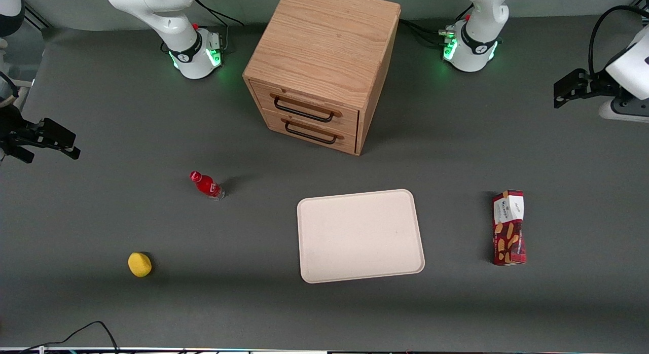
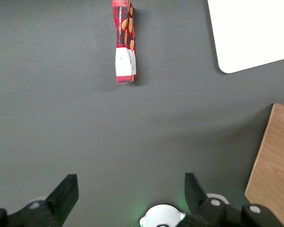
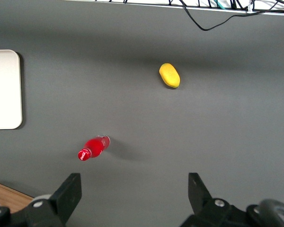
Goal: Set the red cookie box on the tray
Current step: 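Move the left gripper down over the red plaid shortbread box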
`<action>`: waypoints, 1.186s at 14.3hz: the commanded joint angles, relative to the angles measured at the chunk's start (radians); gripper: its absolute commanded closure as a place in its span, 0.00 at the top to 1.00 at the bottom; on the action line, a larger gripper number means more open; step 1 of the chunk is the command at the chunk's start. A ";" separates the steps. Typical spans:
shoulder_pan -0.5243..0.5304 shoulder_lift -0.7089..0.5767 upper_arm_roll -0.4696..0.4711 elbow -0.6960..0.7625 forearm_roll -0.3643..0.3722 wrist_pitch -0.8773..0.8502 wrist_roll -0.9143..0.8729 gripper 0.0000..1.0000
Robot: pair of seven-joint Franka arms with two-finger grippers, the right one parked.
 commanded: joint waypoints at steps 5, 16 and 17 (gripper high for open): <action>0.006 0.019 0.027 0.001 -0.017 0.038 0.073 1.00; 0.007 0.465 0.030 0.104 0.028 0.438 0.056 1.00; 0.007 0.508 0.030 0.106 0.037 0.474 0.055 1.00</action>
